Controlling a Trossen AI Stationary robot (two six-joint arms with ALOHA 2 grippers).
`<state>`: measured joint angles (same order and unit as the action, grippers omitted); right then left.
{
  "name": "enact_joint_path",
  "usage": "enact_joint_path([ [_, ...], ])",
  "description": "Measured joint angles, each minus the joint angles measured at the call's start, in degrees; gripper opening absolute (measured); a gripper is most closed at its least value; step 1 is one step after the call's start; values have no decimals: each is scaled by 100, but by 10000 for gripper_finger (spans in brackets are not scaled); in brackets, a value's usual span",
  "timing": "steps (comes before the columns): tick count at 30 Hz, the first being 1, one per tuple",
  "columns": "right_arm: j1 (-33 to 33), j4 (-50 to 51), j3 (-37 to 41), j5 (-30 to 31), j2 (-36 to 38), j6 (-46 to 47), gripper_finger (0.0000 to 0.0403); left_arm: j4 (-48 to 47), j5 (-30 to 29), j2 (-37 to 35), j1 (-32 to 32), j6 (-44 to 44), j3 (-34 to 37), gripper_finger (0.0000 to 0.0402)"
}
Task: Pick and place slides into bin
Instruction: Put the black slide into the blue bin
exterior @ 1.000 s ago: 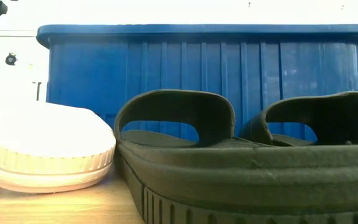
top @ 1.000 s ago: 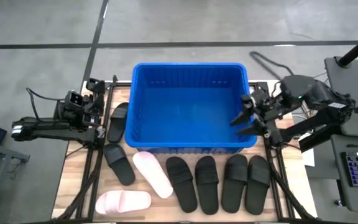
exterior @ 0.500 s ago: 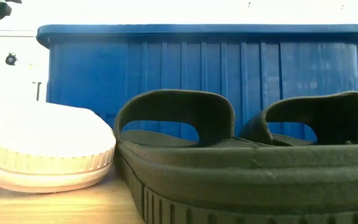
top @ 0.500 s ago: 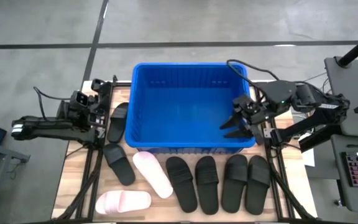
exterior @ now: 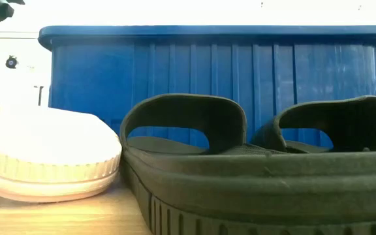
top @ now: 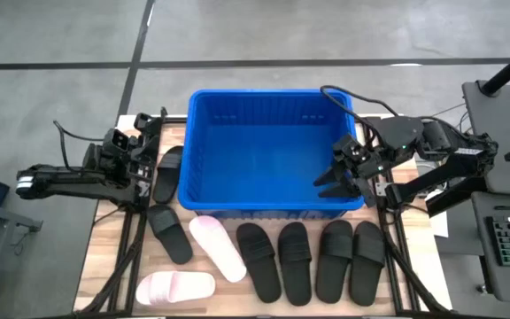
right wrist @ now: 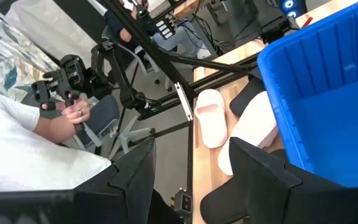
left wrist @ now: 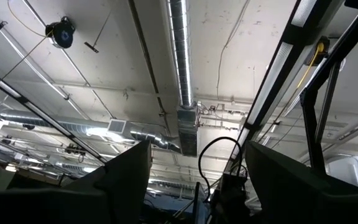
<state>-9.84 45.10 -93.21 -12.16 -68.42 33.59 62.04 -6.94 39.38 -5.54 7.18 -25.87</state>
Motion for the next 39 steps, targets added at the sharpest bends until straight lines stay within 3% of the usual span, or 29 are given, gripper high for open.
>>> enact_joint_path([
  [6,-216,240,0,20,7,587,194,2,-177,95,0,0,0,246],
  [16,-924,1350,0,75,7,1396,194,-7,-1004,400,-2,17,2,246],
  [30,-2005,2262,0,828,0,1332,194,2,-1202,941,0,662,7,246],
  [39,-2316,2862,0,1776,-2,1281,194,52,-1200,1015,0,752,7,246],
])
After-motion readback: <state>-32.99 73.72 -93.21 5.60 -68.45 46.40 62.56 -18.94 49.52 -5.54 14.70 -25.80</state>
